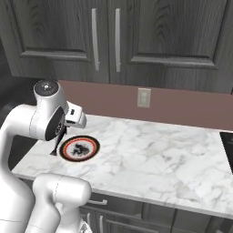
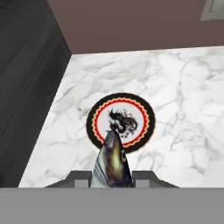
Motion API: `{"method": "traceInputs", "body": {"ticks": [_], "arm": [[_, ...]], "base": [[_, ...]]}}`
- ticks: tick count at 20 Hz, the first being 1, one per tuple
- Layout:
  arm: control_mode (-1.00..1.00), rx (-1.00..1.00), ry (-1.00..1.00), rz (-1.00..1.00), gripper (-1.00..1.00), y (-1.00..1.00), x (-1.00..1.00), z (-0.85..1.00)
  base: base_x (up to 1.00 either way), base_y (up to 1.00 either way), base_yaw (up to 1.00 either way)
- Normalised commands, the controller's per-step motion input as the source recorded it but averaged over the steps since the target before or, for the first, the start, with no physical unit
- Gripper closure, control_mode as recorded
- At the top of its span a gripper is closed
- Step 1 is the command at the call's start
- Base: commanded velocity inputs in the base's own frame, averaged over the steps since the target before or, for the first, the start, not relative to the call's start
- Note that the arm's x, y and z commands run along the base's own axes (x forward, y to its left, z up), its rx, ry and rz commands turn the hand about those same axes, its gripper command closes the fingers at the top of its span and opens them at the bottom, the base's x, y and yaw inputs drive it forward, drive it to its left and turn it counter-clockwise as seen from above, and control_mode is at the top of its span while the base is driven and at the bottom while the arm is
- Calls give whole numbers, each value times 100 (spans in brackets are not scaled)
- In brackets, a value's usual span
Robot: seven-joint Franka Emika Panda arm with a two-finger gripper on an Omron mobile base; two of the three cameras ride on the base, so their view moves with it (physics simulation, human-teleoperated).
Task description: Take the fish from the oven and place it on the plate on the counter.
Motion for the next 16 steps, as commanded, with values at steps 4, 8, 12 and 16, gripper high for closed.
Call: {"method": "traceInputs", "body": {"ticks": [4, 8, 12, 16], "arm": [[100, 0, 0, 0, 100, 0, 0, 0], [100, 0, 0, 0, 100, 0, 0, 0], [100, 0, 0, 0, 100, 0, 0, 0], [100, 0, 0, 0, 100, 0, 0, 0]], "base": [[0, 0, 0], [0, 0, 0], [0, 0, 0], [0, 0, 0]]}}
